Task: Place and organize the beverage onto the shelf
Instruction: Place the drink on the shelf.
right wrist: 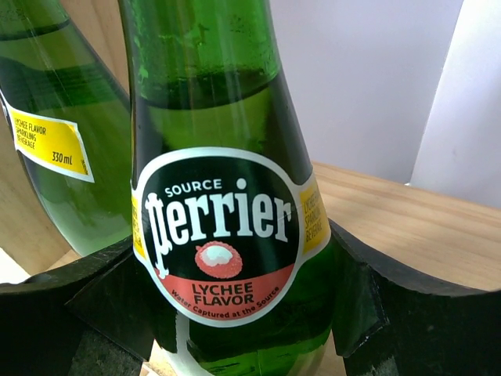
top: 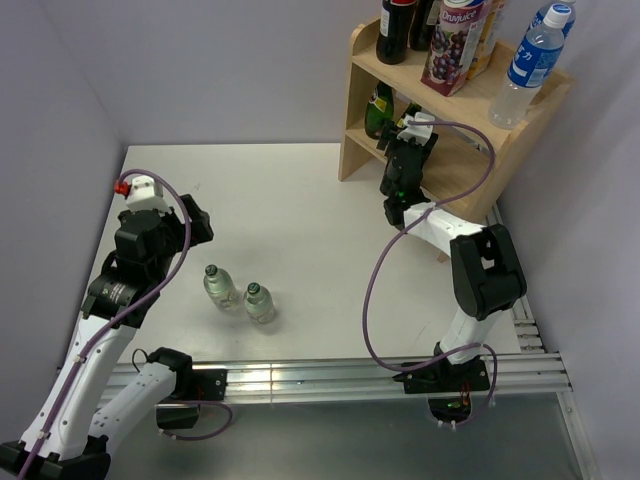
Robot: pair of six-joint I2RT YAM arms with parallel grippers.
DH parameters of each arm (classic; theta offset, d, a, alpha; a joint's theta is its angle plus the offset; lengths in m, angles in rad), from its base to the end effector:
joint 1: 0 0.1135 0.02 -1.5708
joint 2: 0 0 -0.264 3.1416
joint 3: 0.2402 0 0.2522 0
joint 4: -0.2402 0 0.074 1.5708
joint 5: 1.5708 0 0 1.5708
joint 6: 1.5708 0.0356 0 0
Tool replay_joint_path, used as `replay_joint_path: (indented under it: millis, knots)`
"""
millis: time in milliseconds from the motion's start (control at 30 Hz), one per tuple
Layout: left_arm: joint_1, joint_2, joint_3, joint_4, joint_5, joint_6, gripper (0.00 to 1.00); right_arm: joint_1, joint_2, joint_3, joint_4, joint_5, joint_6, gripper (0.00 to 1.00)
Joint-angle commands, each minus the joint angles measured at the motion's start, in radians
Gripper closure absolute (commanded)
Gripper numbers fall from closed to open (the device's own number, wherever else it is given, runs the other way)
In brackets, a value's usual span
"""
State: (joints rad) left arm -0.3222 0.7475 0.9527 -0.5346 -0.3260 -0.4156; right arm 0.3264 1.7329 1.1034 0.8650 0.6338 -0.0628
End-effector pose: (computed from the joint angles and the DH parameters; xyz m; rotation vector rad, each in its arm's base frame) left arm 0.1515 -0.0386 0.3668 -0.3076 1.8617 -0.1957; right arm 0.3817 0.1069 0.3023 0.2745 1.3571 -0.2025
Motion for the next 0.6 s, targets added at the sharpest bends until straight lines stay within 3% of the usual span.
replay_joint_path:
  millis: [0, 133, 367, 567]
  knots:
    - [0.005, -0.014, 0.001, 0.044, 0.022, 0.014, 0.01, -0.030, 0.051, -0.031, -0.069, 0.043, 0.035, 0.31]
    - [0.005, -0.017, 0.000, 0.044, 0.025, 0.014, 0.00, -0.030, 0.053, -0.030, -0.073, 0.038, 0.029, 0.22]
    - [0.005, -0.017, 0.000, 0.045, 0.036, 0.017, 0.00, -0.035, 0.073, -0.022, -0.110, 0.033, 0.032, 0.16]
    - [0.005, -0.014, 0.000, 0.048, 0.041, 0.018, 0.00, -0.038, 0.051, -0.060, -0.078, 0.018, 0.040, 0.25]
